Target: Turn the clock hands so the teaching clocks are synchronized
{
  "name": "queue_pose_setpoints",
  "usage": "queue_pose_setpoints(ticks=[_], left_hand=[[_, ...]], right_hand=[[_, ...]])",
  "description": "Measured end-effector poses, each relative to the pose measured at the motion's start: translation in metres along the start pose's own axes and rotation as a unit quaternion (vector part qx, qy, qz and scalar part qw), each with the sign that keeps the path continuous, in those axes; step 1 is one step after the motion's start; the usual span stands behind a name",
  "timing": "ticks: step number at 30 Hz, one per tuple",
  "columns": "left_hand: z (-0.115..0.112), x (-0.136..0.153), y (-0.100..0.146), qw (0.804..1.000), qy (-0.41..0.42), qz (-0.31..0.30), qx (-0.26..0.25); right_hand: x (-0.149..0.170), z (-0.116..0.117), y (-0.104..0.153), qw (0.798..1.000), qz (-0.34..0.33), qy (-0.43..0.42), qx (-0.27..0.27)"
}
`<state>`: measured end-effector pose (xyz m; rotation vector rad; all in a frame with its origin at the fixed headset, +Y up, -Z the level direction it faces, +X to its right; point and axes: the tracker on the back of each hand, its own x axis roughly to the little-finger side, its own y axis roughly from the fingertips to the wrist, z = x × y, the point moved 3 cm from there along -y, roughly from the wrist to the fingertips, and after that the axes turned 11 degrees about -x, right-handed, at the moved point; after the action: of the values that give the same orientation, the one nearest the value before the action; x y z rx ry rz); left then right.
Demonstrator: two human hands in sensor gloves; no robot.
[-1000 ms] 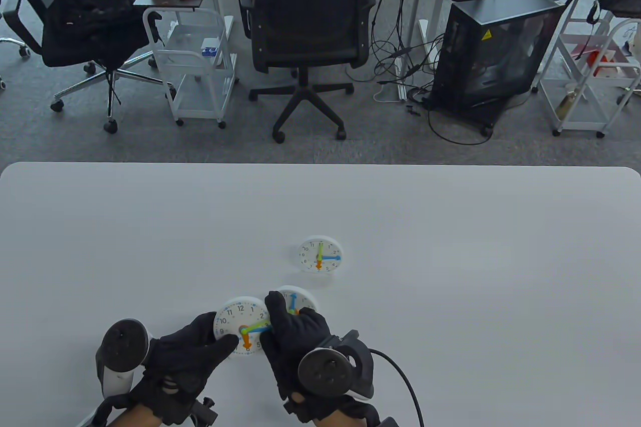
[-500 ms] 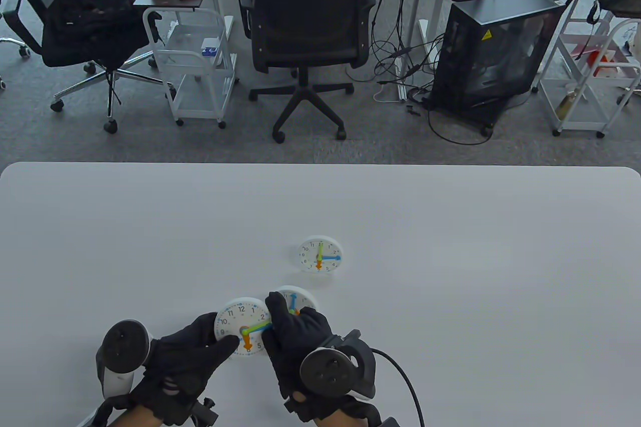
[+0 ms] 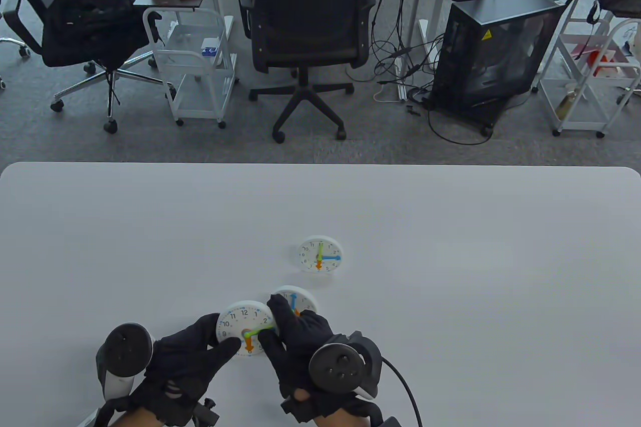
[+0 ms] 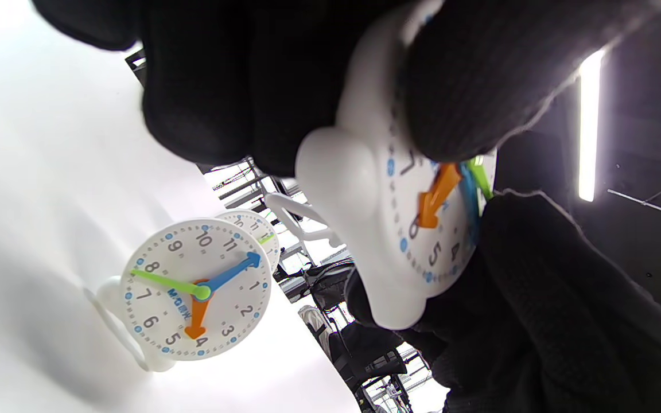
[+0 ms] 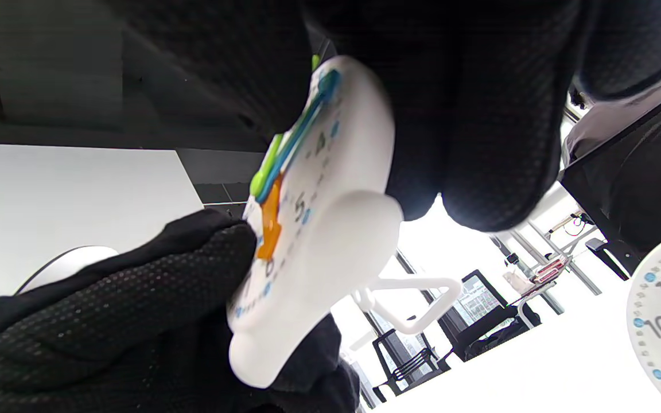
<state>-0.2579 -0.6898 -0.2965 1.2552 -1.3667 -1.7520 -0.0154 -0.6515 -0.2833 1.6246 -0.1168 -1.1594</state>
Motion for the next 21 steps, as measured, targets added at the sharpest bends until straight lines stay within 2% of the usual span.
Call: queue_pose_setpoints(ticks=[21], left_hand=[[-0.0018, -0.0058, 0.0011, 0.997, -0.057, -0.043, 0.001]], right_hand=[[0.0061, 0.0009, -0.0004, 1.0, 0.023, -0.014, -0.011]])
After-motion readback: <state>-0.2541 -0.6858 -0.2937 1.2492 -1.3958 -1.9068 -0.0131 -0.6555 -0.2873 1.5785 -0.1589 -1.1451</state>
